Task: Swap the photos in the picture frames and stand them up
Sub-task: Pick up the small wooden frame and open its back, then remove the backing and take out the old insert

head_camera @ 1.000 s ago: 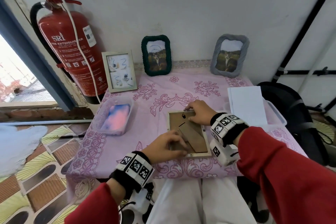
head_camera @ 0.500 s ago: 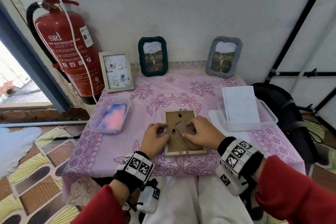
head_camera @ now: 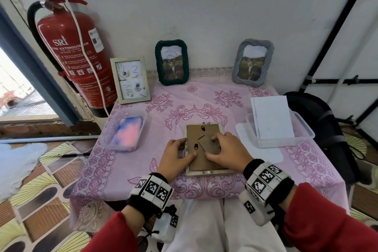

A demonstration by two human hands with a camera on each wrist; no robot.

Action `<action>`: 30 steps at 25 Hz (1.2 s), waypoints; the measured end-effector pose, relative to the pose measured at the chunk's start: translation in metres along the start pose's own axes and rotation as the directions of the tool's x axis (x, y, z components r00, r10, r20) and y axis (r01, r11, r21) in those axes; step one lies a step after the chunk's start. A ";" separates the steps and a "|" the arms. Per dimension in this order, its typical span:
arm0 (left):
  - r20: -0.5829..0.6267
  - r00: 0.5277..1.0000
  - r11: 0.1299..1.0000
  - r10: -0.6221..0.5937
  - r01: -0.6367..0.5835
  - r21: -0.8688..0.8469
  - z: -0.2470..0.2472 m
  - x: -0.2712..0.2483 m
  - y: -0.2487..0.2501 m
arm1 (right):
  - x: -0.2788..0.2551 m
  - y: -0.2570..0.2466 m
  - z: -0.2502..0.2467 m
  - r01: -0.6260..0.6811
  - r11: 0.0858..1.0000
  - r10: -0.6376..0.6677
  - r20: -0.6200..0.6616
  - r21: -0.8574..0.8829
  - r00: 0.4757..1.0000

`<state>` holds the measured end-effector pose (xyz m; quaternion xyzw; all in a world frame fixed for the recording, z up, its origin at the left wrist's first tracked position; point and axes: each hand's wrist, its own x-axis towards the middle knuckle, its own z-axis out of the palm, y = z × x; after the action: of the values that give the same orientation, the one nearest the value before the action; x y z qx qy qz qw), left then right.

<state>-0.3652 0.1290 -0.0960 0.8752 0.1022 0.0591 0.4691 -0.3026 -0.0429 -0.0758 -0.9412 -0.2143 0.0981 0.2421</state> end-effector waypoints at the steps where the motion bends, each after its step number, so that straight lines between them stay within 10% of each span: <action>1: 0.003 1.000 1.000 -0.009 0.009 -0.003 0.000 0.000 0.001 | 0.000 0.001 0.000 0.002 1.000 -0.002 -0.006 0.012 1.000; 17: 0.017 0.999 0.943 -0.031 0.035 -0.332 0.004 -0.005 0.015 | 0.000 0.015 -0.011 -0.003 0.971 0.038 -0.141 0.241 0.989; 30: -0.225 0.968 0.914 -0.115 0.015 -0.405 -0.039 -0.008 -0.030 | -0.004 0.042 0.002 -0.041 0.984 0.038 0.024 0.173 0.999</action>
<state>-0.3841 0.1748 -0.0993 0.7427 0.1741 0.1702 0.6238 -0.2920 -0.0771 -0.0982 -0.9194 -0.1888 0.1311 0.3190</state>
